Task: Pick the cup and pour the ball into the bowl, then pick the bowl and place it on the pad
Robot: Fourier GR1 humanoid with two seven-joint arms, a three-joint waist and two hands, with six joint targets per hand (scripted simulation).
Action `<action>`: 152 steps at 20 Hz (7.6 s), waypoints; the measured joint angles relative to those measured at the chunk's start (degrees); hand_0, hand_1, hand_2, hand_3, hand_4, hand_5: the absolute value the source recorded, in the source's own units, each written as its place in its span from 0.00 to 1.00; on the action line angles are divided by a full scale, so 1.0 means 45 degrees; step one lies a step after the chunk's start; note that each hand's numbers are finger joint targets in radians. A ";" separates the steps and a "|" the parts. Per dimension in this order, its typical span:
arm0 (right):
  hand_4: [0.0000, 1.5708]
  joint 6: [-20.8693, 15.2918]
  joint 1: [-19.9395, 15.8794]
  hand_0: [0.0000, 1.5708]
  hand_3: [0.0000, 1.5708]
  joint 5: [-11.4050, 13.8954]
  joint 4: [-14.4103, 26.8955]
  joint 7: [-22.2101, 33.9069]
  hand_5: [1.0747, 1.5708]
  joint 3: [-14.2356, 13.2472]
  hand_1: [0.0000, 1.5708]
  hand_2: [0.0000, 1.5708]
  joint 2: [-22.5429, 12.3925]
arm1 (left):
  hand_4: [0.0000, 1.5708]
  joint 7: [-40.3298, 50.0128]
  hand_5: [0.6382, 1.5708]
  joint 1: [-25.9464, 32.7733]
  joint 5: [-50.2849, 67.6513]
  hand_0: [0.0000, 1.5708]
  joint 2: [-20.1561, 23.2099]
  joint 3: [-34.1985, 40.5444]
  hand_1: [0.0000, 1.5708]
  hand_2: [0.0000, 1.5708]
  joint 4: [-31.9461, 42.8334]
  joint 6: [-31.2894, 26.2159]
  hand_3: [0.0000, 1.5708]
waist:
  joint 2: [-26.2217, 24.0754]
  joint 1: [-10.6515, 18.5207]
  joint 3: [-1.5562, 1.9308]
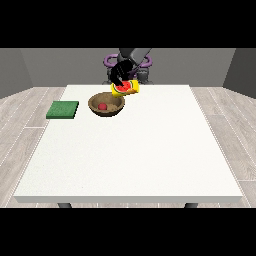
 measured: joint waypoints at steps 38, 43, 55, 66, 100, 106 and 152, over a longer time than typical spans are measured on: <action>0.30 -0.2454 0.0964 0.00 0.00 0.1896 -0.4109 -0.0049 1.00 0.1205 0.00 0.00 0.1609 | 0.00 -1.3078 0.96 0.5129 2.2345 0.00 0.3669 1.3828 0.00 0.00 -0.7376 -0.7682 0.00 | 0.4326 0.2454 -0.0061; 0.26 -0.2624 0.0814 0.00 0.00 0.2157 -0.2473 -0.1003 0.99 0.1284 0.00 0.00 0.2129 | 0.00 -1.1638 0.95 0.3988 2.2757 0.00 0.5516 1.4099 0.00 0.00 -0.7412 -0.8804 0.00 | 0.4673 0.2710 -0.0022; 0.18 -0.1103 0.0167 0.00 0.00 0.1298 0.3253 -0.4603 1.00 0.0164 0.00 0.00 0.2228 | 0.00 -0.8961 0.98 0.2191 2.2990 0.00 0.8225 1.4296 0.00 0.00 -0.8177 -0.9324 0.00 | 0.5090 0.2523 0.0004; 0.26 -0.0824 -0.1980 0.00 0.00 0.0809 0.7864 -0.5808 1.00 -0.0852 0.00 0.00 0.1947 | 0.00 -0.7087 0.96 0.1002 2.3705 0.00 0.9284 1.4427 0.00 0.00 -0.8824 -0.9683 0.00 | 0.5087 0.2788 0.0002; 0.77 -0.5190 -0.2957 1.00 1.00 0.3701 0.9322 -0.5357 0.81 0.0526 1.00 1.00 0.1793 | 0.00 -0.6063 0.97 -0.0029 2.4650 0.00 1.0293 1.4741 0.00 0.00 -0.8521 -1.0372 0.00 | 0.4856 0.3581 -0.0288; 0.80 -0.5354 -0.3663 1.00 1.00 0.4792 0.8331 -0.1213 0.80 0.1760 1.00 1.00 0.1124 | 0.00 -0.7073 0.97 0.1257 2.4301 0.00 1.0707 1.5206 0.00 0.00 -0.6690 -1.0731 0.00 | 0.3720 0.2403 -0.0113; 0.79 0.0300 -0.6030 1.00 0.84 0.3647 1.3757 -0.3957 1.00 -0.1800 1.00 1.00 -0.5960 | 0.00 -0.6821 0.96 0.1981 2.5337 0.00 1.1927 1.5589 0.00 0.00 -0.8959 -1.0089 0.00 | 0.5730 0.2292 -0.0010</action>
